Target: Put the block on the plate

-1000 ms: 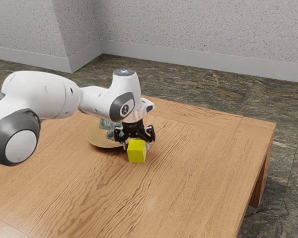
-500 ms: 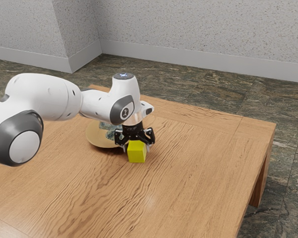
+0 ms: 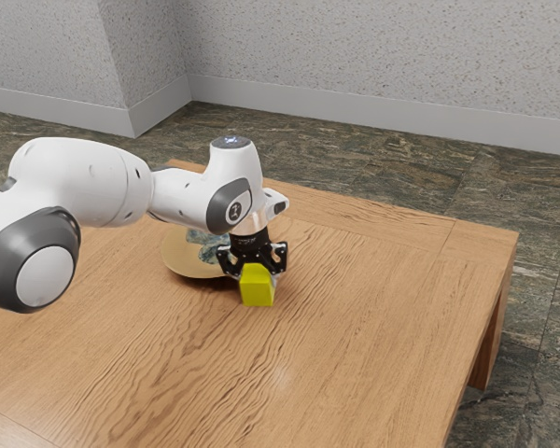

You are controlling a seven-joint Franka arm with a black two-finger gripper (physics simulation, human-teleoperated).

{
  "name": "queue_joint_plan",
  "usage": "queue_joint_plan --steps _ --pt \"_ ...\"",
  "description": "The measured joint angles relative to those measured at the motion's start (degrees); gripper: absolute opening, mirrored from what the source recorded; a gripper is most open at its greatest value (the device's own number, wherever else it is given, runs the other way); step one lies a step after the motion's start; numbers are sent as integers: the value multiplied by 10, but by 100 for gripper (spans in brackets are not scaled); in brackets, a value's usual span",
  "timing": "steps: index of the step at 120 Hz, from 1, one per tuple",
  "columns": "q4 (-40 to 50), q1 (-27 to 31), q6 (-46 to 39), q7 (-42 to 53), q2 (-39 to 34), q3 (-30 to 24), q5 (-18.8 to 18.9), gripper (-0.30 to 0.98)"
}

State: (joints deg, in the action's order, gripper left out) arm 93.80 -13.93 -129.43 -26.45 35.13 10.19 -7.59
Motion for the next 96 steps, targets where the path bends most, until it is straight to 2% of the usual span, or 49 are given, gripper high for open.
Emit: queue_joint_plan --steps 16,45,60,70,96 --pt "0 -4 0 -2 -11 0 2 39" --pt "12 -16 20 -6 -85 11 20 38" --pt "9 38 39 -7 -105 9 40 39" --pt "-4 94 46 -6 -100 -31 65 39" --pt "-97 170 54 10 -11 -81 95 38"
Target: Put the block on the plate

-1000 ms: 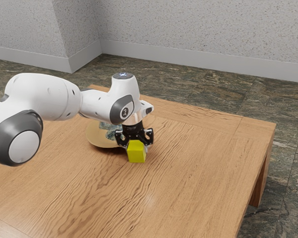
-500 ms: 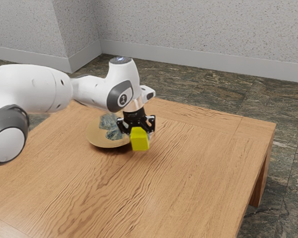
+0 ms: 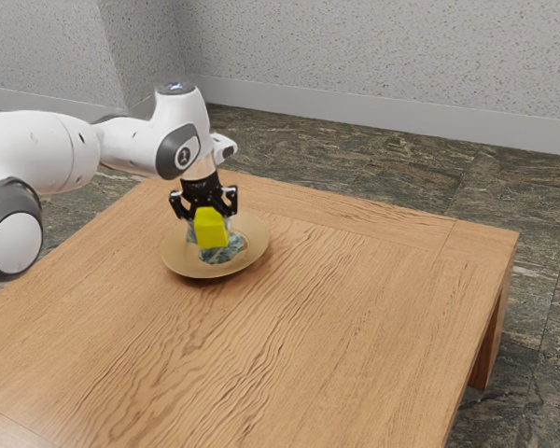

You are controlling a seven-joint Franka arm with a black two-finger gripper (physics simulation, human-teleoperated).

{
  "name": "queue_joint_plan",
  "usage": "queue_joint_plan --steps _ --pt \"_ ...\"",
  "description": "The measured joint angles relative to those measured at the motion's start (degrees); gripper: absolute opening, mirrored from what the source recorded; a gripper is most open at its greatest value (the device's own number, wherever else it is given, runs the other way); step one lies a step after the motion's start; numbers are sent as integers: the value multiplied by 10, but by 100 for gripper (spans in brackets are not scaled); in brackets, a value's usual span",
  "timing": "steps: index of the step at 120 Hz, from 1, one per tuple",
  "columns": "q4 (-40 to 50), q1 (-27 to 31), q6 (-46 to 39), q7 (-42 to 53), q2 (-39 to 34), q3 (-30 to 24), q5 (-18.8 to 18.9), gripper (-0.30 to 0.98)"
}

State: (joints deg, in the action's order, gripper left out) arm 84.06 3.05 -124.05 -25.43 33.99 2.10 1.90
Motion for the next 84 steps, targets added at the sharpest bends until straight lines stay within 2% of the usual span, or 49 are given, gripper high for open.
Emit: queue_joint_plan --steps 12,36,56,84 --pt "-14 13 -1 8 15 -12 3 38" --pt "-6 14 -1 23 -9 -14 -1 57" --pt "57 -12 10 32 -100 -11 -1 63" --pt "109 -70 98 49 -235 17 9 67"
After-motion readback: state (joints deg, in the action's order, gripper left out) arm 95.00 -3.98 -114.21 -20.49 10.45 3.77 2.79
